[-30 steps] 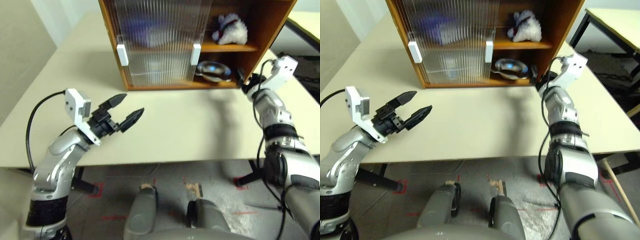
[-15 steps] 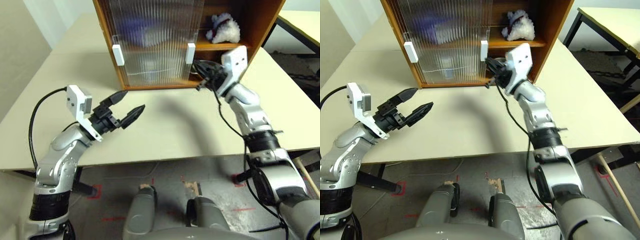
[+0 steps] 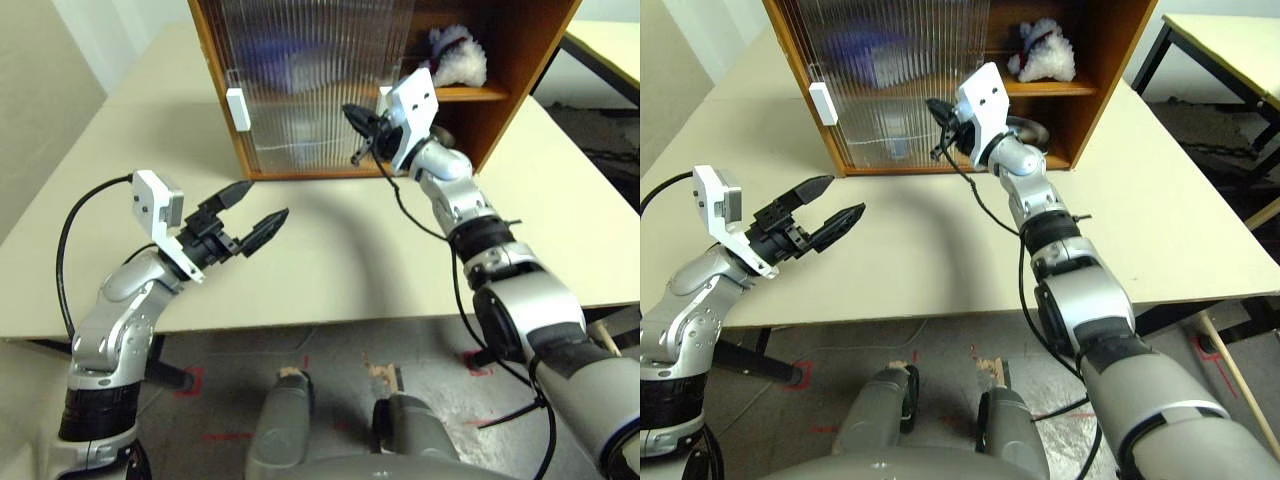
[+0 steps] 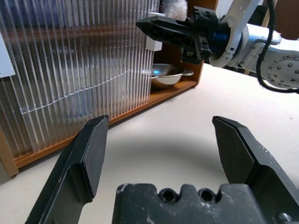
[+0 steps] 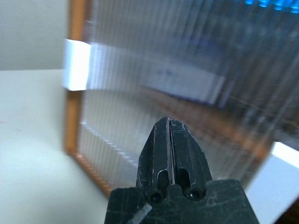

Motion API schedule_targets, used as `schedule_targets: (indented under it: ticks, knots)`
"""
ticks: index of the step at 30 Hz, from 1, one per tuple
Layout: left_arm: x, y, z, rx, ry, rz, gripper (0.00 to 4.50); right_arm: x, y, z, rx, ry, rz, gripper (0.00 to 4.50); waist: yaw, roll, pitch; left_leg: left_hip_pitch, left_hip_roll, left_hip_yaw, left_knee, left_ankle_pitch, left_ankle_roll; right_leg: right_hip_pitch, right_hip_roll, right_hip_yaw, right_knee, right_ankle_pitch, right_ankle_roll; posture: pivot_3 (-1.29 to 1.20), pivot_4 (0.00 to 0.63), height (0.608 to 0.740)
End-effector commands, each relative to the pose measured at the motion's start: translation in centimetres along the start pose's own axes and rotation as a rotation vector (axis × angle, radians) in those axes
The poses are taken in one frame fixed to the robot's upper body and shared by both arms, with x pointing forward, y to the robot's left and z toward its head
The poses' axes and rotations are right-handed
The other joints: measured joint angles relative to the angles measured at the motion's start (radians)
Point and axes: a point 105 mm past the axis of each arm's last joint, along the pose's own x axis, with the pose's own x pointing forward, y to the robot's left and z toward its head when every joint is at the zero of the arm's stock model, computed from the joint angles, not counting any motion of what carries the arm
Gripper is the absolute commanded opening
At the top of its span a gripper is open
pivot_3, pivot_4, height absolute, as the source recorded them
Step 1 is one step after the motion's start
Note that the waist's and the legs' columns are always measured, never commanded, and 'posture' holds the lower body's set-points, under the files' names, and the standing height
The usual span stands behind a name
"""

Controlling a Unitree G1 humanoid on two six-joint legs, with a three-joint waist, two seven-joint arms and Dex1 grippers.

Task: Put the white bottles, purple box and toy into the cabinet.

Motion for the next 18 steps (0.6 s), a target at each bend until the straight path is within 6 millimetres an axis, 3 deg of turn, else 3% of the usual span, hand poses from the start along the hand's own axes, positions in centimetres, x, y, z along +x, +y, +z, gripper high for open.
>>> schedule_targets:
  ticks: [1, 11, 18]
  knots:
    - [0.0, -0.1, -0.2, 0.001, 0.005, 0.004, 4.50, -0.5, -1.5, -0.4, -0.023, 0.013, -0.057, 0.03, -0.001, 0.000, 0.000, 0.000, 0.000, 0.000, 0.000, 0.000, 0.000, 0.000, 0.000, 0.000, 0.000, 0.000, 0.000, 0.28, 0.049, 0.740]
    - [0.3, -0.1, -0.2, -0.002, 0.000, -0.005, 4.50, -3.4, -4.7, -3.1, -0.093, 0.135, -0.170, 0.03, -0.001, 0.000, 0.000, 0.000, 0.000, 0.000, 0.000, 0.000, 0.000, 0.000, 0.000, 0.000, 0.000, 0.000, 0.001, 0.28, 0.049, 0.740]
    - [0.3, -0.1, -0.2, -0.001, 0.001, -0.012, 4.50, -5.1, -6.8, -3.7, -0.151, 0.184, -0.237, 0.03, 0.007, 0.000, 0.000, 0.000, 0.000, 0.001, 0.000, 0.000, 0.000, 0.000, -0.001, 0.000, 0.000, -0.002, -0.006, 0.25, 0.045, 0.740]
